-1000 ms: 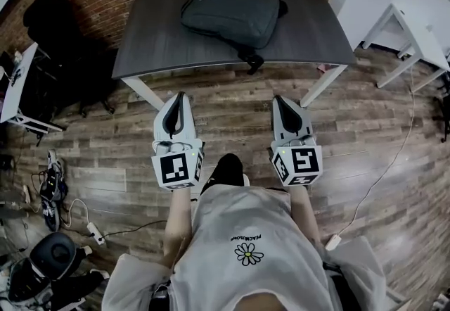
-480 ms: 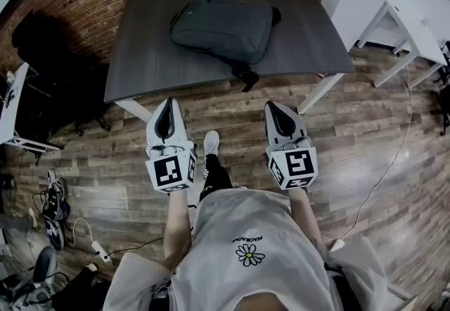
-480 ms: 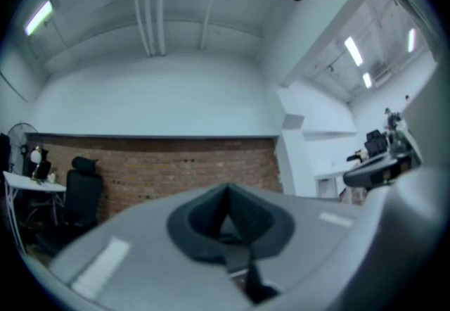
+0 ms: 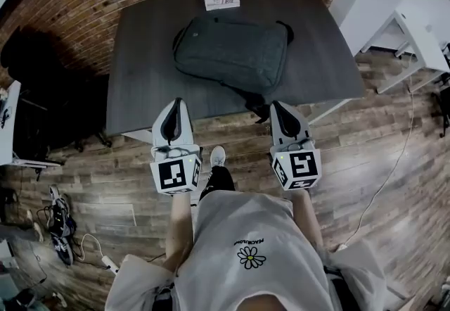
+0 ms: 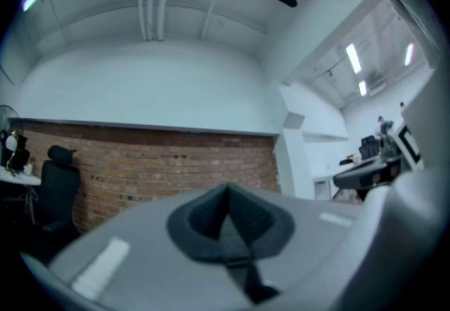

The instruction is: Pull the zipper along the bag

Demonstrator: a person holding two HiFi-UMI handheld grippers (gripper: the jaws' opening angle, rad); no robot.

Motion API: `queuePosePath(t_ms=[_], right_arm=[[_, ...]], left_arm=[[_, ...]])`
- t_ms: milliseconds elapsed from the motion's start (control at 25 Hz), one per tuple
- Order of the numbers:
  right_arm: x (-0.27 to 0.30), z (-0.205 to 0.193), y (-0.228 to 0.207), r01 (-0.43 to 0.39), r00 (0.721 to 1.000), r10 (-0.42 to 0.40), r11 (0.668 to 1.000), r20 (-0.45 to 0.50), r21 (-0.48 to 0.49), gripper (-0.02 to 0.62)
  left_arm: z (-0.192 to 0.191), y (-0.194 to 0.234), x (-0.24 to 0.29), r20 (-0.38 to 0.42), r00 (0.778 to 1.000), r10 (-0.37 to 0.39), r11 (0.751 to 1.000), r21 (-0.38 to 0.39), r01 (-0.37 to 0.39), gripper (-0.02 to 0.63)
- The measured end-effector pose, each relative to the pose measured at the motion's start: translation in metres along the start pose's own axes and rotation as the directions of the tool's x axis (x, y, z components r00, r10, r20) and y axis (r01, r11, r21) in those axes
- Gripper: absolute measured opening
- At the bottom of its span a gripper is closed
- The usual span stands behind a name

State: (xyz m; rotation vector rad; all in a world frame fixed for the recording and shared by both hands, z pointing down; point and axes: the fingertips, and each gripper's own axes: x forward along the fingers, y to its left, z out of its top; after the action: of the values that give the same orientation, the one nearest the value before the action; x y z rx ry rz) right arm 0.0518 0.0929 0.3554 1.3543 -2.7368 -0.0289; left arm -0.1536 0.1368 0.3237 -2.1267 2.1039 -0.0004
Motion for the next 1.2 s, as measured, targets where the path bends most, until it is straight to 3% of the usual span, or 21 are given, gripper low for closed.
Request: queuePosePath(t_ms=[360,560,1040,1200], right_arm=[[0.126,0.006,-0.005,0.059,0.996,-0.058,0.998,-0.065,0.007,0.002],[0.174,0.005,-0.009,0.089,0.989,-0.094,0.995,-0.11,-0.05,0.002],[0.207,-0.023,-0.039,0.088,0.975,-0.1,0.994,-0.196,-0.07,0.002],[0.21,-0.031,-0.059,0.104,0.969,-0.109,0.994,-0.221,-0.032,0.002]], left_arm=[[-0.024,0.069,0.118,-0.01,0.995,-0.102,0.995,-0.022,0.101,-0.002],[-0.036,0.096,0.168,-0.024,0.987,-0.16,0.987,-0.008,0.16,-0.002],[-0.082,0.104,0.204,-0.108,0.986,-0.131,0.991,-0.044,0.127,-0.002],[-0.084,0.095,0.212,-0.114,0.986,-0.121,0.992,-0.042,0.117,-0.002]])
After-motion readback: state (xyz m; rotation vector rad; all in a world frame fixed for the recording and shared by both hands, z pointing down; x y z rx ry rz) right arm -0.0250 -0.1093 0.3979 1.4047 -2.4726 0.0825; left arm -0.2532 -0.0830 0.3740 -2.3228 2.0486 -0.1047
